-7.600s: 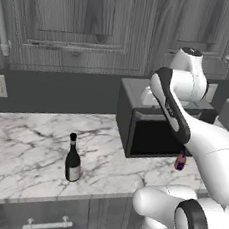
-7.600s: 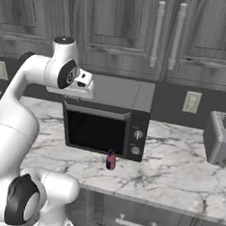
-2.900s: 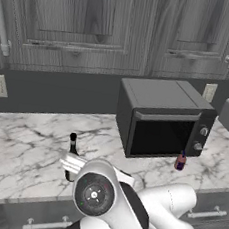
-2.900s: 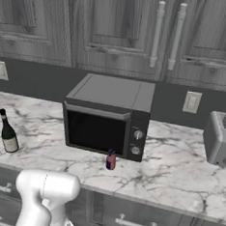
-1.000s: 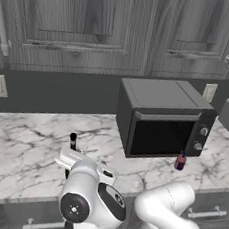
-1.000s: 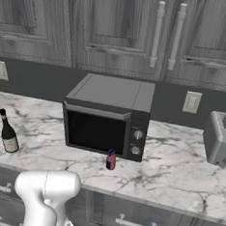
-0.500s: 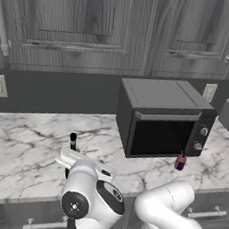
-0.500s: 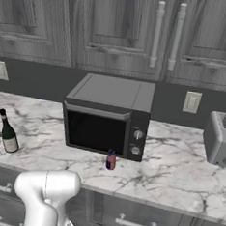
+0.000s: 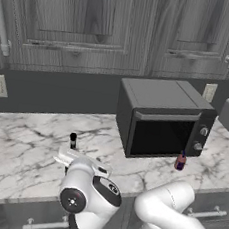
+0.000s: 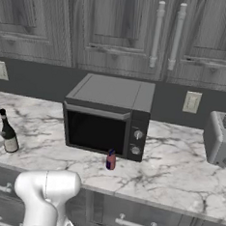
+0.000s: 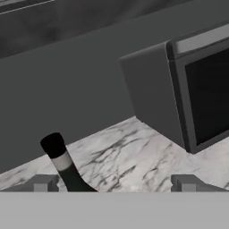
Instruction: There is a wine glass and glass cup on the dining counter. Place the wine bottle next to the wine glass and the juice bottle next to the glass cup.
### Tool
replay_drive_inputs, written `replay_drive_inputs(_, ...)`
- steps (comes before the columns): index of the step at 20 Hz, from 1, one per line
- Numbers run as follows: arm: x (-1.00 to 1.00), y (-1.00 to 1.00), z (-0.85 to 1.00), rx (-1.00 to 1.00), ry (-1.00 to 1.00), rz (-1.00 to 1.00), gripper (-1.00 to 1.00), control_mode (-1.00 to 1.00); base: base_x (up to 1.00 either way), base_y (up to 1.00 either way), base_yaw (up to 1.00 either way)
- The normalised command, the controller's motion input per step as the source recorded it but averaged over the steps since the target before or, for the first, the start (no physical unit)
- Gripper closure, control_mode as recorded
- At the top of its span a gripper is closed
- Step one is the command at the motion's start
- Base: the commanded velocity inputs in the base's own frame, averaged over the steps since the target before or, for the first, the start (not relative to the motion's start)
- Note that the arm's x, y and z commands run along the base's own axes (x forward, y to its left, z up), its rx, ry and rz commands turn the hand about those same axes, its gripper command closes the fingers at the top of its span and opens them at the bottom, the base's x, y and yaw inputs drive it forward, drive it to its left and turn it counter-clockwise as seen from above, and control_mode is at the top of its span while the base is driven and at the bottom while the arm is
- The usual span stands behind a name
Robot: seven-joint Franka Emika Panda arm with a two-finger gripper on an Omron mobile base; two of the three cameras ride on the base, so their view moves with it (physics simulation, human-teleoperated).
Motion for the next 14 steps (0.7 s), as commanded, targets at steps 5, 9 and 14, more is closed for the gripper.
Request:
replay_drive_inputs(5, 0.13, 0.19, -0.10, 0.00, 0.00, 0.00, -1.00, -1.00, 0.00, 0.00, 0.00)
replay_drive_inputs(9, 0.05, 0.20, -0.11, 0.00, 0.00, 0.00, -1.00, -1.00, 0.00, 0.00, 0.00)
replay_drive_inputs(14, 0.09, 0.14, -0.08, 0.00, 0.00, 0.00, -1.00, -1.00, 0.00, 0.00, 0.00)
